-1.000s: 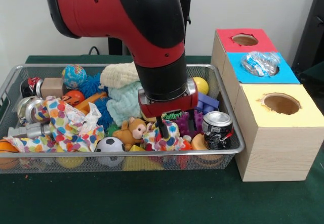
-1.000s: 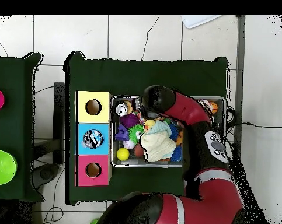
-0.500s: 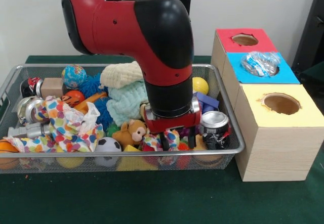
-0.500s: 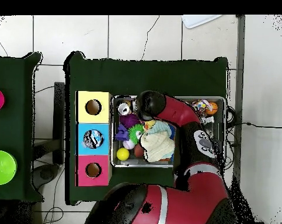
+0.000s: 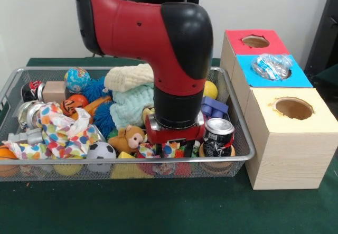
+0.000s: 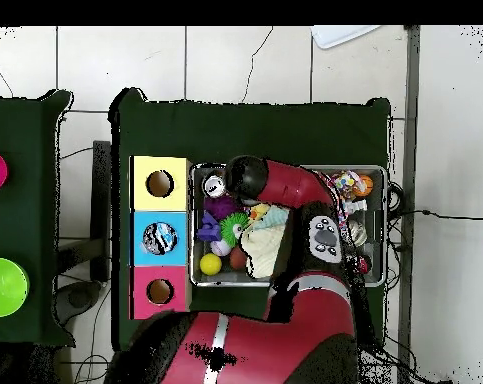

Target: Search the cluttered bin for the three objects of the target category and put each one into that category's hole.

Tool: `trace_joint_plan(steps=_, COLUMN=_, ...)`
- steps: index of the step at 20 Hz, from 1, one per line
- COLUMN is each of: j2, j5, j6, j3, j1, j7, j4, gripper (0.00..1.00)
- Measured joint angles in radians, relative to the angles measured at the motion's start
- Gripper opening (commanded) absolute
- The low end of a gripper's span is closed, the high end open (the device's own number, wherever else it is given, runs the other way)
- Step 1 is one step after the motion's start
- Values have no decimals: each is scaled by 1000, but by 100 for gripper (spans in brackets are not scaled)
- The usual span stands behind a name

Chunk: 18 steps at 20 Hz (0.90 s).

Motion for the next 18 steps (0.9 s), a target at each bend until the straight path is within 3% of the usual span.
trace_joint_plan(steps=9, j2=58, j5=-115, j6=59, j3=-118, j1=95, j7=0, j4=-127, gripper=100)
trace_joint_plan(steps=18, j2=98, j5=-191, j6=131, j3=-178, j1=112, j7=0, j4=-219, gripper=100)
